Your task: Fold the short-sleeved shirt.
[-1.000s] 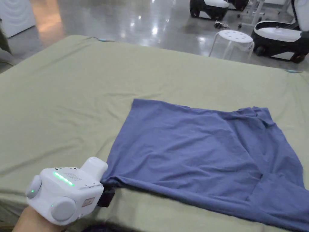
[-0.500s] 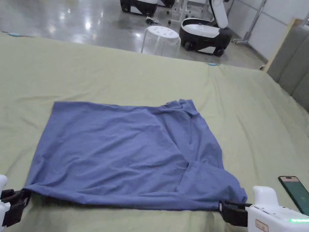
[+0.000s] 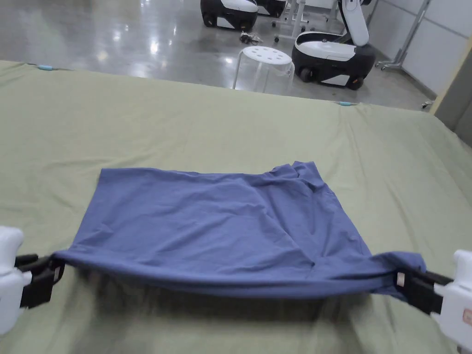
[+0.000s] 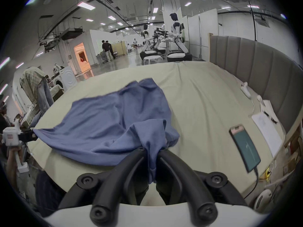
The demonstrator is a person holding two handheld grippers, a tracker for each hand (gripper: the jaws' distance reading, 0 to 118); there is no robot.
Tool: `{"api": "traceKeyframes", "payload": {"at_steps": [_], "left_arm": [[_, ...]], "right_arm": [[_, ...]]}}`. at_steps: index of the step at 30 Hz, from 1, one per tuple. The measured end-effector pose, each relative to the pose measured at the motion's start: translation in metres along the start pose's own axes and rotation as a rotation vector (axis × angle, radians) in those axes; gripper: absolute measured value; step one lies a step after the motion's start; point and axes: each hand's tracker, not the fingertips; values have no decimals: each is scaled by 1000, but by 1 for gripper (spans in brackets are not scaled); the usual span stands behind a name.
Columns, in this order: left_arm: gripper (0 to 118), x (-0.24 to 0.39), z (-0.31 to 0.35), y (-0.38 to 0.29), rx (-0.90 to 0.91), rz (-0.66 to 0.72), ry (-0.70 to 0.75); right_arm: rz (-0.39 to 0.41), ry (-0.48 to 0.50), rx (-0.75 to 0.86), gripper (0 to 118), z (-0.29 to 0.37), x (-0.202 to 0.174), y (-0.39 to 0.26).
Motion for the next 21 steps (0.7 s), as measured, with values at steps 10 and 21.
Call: {"api": "traceKeyframes", "payload": {"at_steps": [10,21], "left_arm": [[6,-38,-173,83,-326,212,5],[73,13,-26,17,383,-73,196]], "right_arm": [[-137,-41,-317,7,-178,6,85],[101,1,214,114,-52,-42,25]]}}
